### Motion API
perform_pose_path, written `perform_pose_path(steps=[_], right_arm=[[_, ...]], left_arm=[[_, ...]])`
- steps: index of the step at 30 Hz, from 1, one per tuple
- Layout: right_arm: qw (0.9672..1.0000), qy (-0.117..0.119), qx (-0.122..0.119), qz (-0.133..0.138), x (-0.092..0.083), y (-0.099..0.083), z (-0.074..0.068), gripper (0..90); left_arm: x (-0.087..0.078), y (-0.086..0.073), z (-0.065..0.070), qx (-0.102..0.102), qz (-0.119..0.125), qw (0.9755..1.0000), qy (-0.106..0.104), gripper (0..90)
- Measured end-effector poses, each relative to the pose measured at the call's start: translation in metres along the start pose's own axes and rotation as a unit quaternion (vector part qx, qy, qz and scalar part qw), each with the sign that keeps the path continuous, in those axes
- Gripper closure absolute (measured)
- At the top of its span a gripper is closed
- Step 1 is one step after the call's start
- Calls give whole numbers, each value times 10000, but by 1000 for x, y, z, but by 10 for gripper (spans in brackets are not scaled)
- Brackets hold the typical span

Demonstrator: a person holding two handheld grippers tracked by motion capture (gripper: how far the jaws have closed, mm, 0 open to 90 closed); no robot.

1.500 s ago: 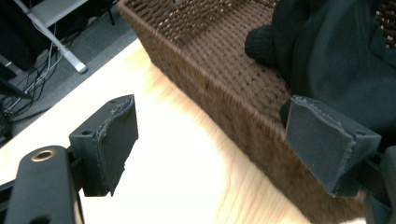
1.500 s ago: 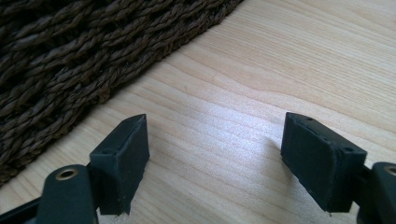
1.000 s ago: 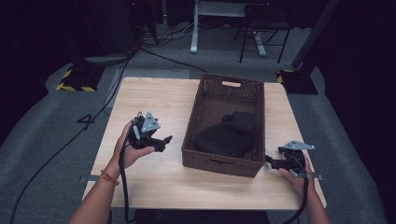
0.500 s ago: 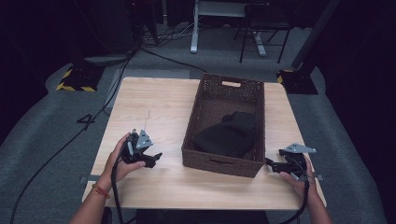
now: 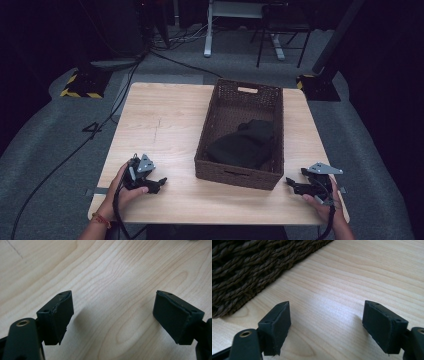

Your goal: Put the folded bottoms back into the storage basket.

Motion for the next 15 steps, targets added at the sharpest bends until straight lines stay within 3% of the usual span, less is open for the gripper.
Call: perform_pose_path(steps=[1, 5, 15], right_arm=[[10000, -1, -8, 9, -1, -1, 0, 230], [10000, 1, -4, 7, -1, -1, 0, 230], [10000, 15, -13, 5, -1, -1, 0, 228]], left_arm=[[-2, -4, -1, -118, 85, 9999, 14, 167], [-6, -8, -2, -215, 81, 9997, 124, 164], [-6, -8, -2, -222, 75, 9996, 159, 159]])
Point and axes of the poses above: each handheld gripper's, and its own axes: x roughly forward along the jaws, y roughly out of its top, z roughly to its right, the point moved 2 cm from there along x, roughly forward along the jaws, and after that the axes turned 6 degrees about z, right-handed, at the moved point
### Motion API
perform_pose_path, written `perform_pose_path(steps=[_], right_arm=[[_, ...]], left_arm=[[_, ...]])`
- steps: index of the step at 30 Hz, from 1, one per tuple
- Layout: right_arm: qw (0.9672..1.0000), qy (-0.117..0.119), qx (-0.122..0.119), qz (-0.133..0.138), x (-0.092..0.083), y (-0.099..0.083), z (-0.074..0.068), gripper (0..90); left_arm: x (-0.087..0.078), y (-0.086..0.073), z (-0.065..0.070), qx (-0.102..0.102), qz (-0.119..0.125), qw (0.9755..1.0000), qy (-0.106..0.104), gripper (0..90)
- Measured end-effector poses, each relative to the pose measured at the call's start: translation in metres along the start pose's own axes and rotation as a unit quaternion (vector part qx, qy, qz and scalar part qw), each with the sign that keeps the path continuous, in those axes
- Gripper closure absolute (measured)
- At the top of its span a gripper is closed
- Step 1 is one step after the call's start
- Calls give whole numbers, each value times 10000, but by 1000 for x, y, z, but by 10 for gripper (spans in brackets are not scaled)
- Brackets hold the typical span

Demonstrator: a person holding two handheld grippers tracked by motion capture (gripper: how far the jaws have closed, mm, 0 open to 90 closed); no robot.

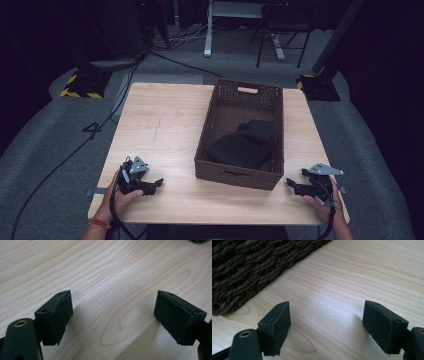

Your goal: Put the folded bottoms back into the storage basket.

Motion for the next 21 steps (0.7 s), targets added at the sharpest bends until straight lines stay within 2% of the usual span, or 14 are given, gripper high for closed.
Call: perform_pose_path(steps=[21], right_arm=[[10000, 15, -8, 2, 1, 0, 0, 225]], left_arm=[[1, 1, 1, -44, 1, 10000, -12, 158]])
Point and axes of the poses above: each handheld gripper's, and its own axes: x roughly forward along the jaws, y roughly out of its top, z roughly to its right, the point moved 2 cm from there along x, roughly forward along the jaws, and after that the axes turned 6 degrees about z, right-handed, at the moved point
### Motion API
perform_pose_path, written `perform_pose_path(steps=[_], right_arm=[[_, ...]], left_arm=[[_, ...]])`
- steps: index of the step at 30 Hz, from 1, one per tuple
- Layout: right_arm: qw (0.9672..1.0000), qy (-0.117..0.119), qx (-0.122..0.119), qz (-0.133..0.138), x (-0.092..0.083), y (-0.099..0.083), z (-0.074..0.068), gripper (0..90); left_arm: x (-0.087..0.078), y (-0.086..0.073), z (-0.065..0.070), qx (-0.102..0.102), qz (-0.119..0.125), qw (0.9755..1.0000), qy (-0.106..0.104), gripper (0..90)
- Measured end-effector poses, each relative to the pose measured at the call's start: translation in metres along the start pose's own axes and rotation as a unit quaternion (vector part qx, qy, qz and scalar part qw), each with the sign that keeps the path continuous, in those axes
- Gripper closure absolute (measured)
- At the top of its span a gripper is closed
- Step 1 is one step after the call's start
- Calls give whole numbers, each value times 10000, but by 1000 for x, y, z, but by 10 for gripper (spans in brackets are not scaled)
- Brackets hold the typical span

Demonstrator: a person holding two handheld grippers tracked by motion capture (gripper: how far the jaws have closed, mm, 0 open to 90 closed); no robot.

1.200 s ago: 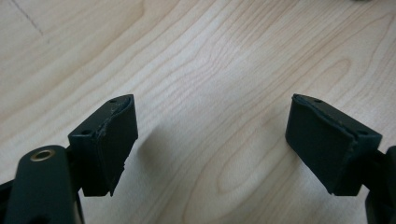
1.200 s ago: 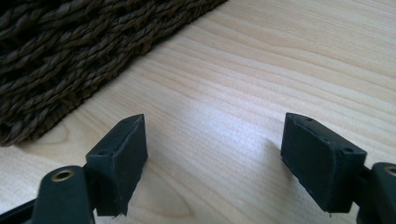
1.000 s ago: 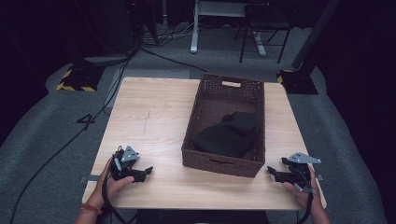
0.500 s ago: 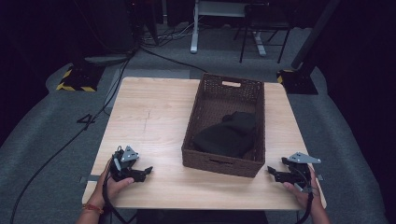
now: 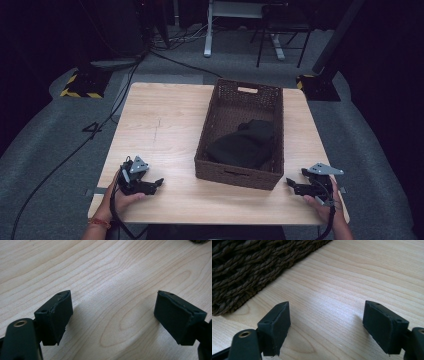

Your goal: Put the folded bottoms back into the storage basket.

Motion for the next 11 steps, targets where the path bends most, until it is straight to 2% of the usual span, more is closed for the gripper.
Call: perform_pose_path(steps=[11], right_arm=[[10000, -1, -2, -1, 0, 0, 0, 225]], left_arm=[[0, 0, -1, 34, -2, 10000, 8, 158]])
Point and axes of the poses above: each handheld gripper's, and its own axes: x roughly forward along the jaws, y roughly out of its top, z roughly to its right, the point moved 2 cm from there along x, roughly forward along the jaws, and after that the axes turned 6 degrees about z, right-handed, at the moved point
